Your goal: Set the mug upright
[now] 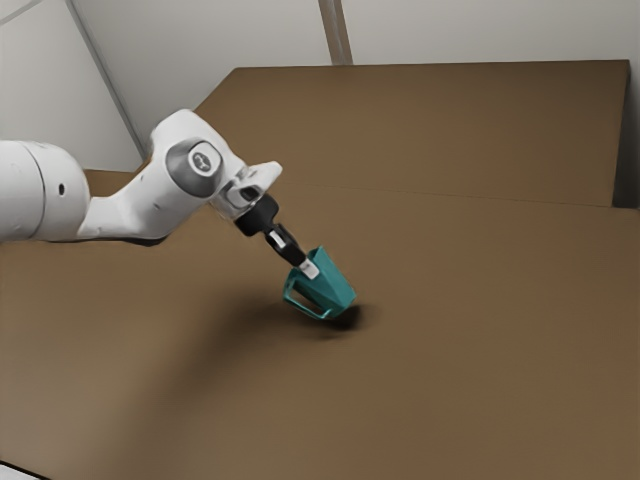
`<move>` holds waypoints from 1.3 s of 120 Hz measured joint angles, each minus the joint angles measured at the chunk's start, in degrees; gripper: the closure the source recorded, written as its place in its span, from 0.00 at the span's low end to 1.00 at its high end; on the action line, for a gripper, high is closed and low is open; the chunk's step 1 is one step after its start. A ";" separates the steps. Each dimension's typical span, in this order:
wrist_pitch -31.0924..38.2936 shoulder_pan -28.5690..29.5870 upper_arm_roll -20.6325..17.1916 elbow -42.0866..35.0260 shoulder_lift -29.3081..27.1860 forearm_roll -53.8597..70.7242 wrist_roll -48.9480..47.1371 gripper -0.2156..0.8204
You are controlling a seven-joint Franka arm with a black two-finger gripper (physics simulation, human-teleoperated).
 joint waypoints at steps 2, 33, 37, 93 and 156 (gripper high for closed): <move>0.39 0.02 -0.37 -0.01 -0.29 2.21 -0.66 0.96; 4.79 0.05 -4.15 -0.85 -3.13 29.44 -13.82 0.97; 5.59 0.05 -4.39 -1.62 -3.35 31.06 -15.50 0.97; 11.01 -0.65 -6.55 -9.41 -8.21 36.43 -33.87 0.97; 13.95 -2.29 -6.76 -12.19 -7.84 36.51 -43.44 0.68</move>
